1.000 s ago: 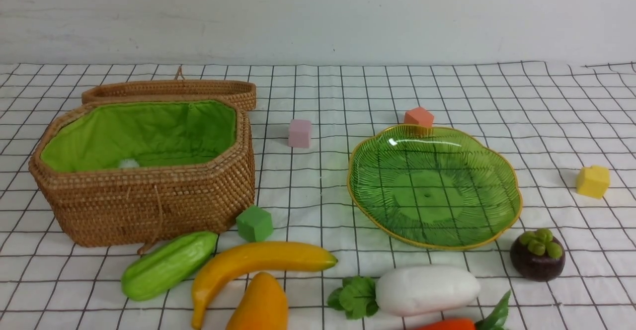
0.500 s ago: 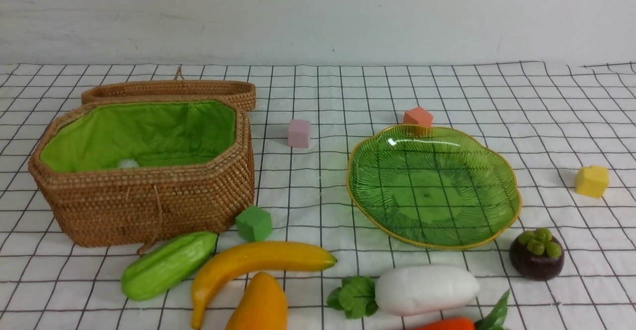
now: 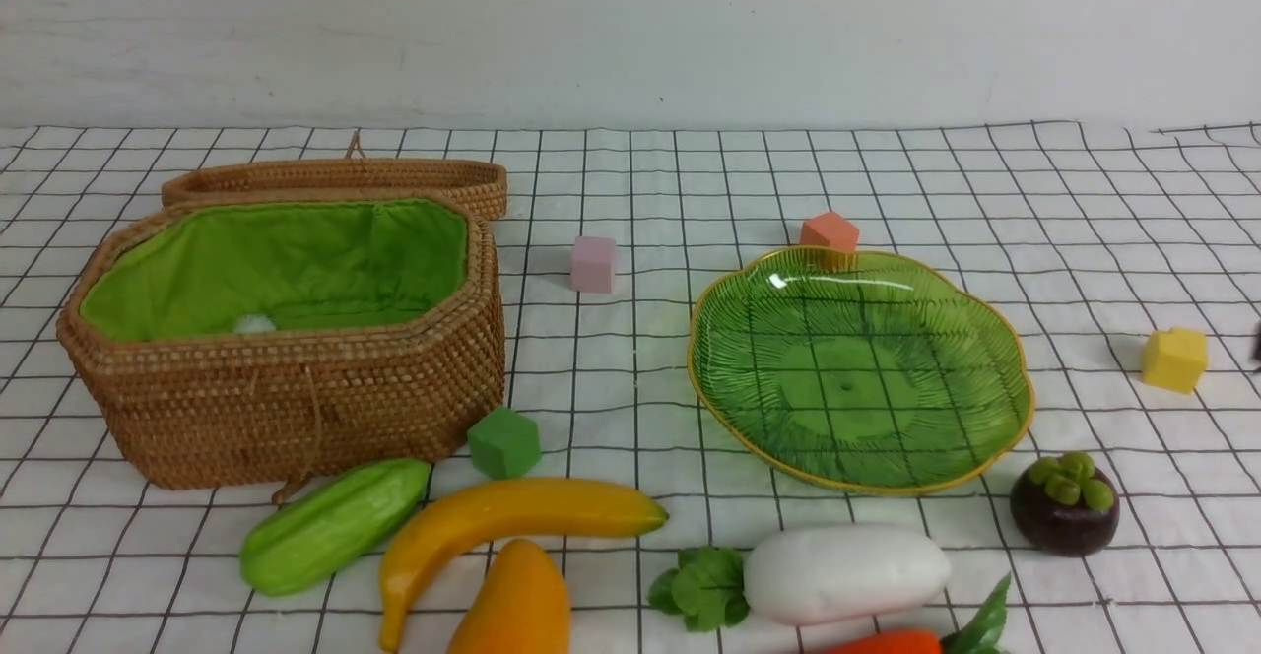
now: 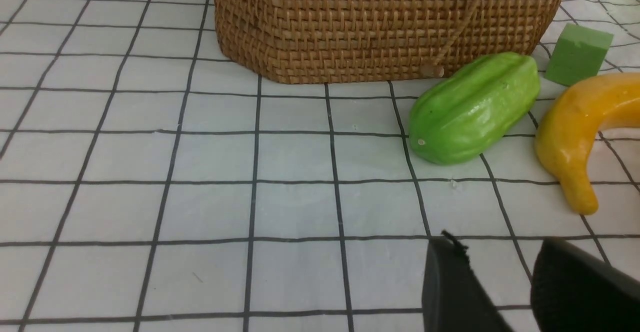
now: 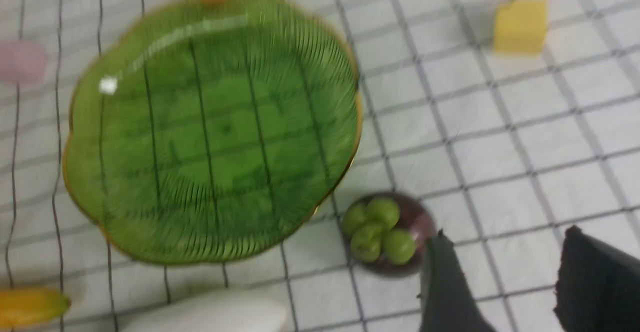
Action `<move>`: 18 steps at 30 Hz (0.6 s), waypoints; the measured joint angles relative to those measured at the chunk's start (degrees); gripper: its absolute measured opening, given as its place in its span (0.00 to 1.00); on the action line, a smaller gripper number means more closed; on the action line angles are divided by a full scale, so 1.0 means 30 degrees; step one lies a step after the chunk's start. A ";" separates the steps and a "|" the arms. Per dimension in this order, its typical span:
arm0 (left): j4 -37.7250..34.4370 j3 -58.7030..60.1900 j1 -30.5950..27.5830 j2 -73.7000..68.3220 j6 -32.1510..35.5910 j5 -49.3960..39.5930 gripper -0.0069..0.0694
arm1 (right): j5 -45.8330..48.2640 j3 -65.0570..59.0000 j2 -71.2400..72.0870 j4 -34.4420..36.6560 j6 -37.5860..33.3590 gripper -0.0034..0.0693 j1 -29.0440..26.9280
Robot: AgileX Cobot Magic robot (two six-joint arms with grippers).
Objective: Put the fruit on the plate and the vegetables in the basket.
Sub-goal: Use the right arm to grab a mangosteen and put it into the right plate
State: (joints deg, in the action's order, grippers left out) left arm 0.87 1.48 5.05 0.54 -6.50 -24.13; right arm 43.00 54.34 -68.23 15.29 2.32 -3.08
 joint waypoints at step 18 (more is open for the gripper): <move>0.0000 0.0000 0.0000 0.0000 0.0000 0.0000 0.40 | -0.1904 0.0125 -0.9293 0.3866 -0.6097 0.98 0.0188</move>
State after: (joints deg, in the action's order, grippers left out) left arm 0.87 1.48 5.05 0.54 -6.50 -24.13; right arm 37.28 54.71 -96.10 26.89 -15.97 -2.51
